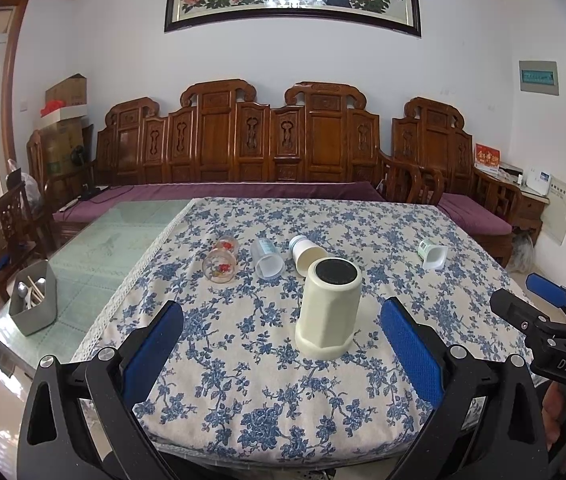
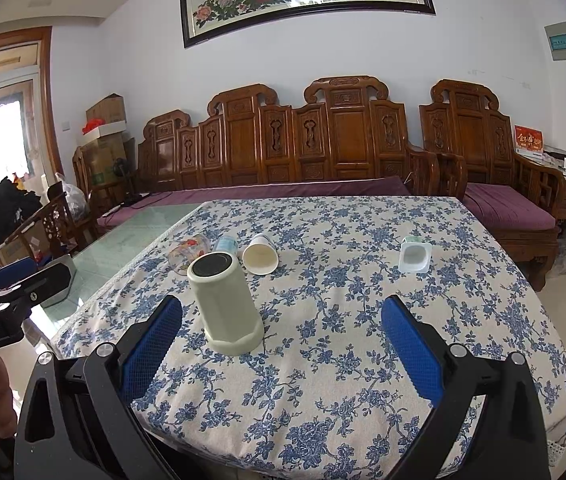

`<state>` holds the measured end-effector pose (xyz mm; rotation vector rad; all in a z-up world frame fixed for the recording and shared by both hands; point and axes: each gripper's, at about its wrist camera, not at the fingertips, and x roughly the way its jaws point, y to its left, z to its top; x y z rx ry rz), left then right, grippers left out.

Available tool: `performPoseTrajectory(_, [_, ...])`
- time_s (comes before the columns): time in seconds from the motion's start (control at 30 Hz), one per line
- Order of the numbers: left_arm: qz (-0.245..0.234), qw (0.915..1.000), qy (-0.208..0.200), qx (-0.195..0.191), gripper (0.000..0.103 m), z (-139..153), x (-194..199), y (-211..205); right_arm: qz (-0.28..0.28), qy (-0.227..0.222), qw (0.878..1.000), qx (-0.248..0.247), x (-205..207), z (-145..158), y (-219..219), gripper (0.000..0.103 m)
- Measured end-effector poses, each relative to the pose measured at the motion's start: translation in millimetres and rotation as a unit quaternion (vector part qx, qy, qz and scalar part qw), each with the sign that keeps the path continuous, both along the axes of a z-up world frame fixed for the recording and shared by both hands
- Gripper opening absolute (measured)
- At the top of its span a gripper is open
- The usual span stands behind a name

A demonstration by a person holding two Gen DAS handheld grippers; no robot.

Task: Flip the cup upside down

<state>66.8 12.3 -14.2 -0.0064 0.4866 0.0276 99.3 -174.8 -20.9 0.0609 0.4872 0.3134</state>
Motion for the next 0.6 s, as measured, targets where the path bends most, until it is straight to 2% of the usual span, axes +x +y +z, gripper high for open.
performPoseTrajectory(0.6, [-0.004, 1.0, -0.003, 0.0, 0.095, 1.5, -2.5, -3.6, 0.0, 0.001, 1.0, 0.0, 0.2, 0.4, 0.1, 0.1])
